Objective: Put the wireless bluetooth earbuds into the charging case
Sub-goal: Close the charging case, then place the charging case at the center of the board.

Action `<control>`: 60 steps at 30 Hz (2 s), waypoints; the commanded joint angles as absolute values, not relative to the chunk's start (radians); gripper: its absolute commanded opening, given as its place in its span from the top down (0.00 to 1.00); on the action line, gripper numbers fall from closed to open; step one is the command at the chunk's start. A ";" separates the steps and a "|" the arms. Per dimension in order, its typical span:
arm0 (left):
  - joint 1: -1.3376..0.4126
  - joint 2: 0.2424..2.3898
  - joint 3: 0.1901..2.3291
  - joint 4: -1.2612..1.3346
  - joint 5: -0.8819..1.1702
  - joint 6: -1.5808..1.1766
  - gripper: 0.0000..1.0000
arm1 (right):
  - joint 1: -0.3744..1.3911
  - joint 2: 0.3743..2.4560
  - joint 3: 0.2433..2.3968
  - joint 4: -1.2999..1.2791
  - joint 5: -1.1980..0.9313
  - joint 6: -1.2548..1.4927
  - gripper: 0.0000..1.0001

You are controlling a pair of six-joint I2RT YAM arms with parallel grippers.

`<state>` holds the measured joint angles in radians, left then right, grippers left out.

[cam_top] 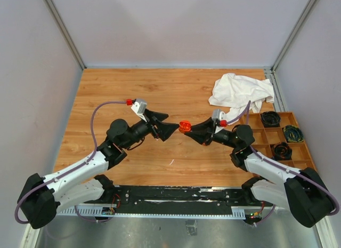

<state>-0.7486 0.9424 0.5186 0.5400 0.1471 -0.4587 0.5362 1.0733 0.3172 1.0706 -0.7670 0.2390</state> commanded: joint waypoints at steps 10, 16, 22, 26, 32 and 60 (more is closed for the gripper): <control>-0.680 1.131 0.581 0.614 0.513 -0.646 0.04 | 0.528 1.162 0.390 1.188 -0.895 0.361 0.99; -0.680 1.169 0.584 0.707 0.587 -0.688 0.06 | 0.529 1.203 0.403 1.204 -0.927 0.392 0.99; -0.660 1.151 0.560 0.790 0.626 -0.724 0.10 | 0.525 1.248 0.412 1.209 -0.965 0.424 0.99; -0.643 1.134 0.544 0.835 0.662 -0.746 0.13 | 0.517 1.257 0.414 1.204 -0.985 0.446 0.99; -0.640 1.135 0.543 0.842 0.715 -0.761 0.14 | 0.504 1.261 0.415 1.176 -0.998 0.457 0.99; -0.623 0.739 0.888 -0.370 -0.454 -0.198 0.01 | 0.468 1.308 0.574 0.054 -0.471 0.309 0.95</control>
<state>-0.6296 0.7757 0.8814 -0.3538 -0.3004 -0.3416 0.4862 1.2644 0.5251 0.1009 -0.5610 0.2989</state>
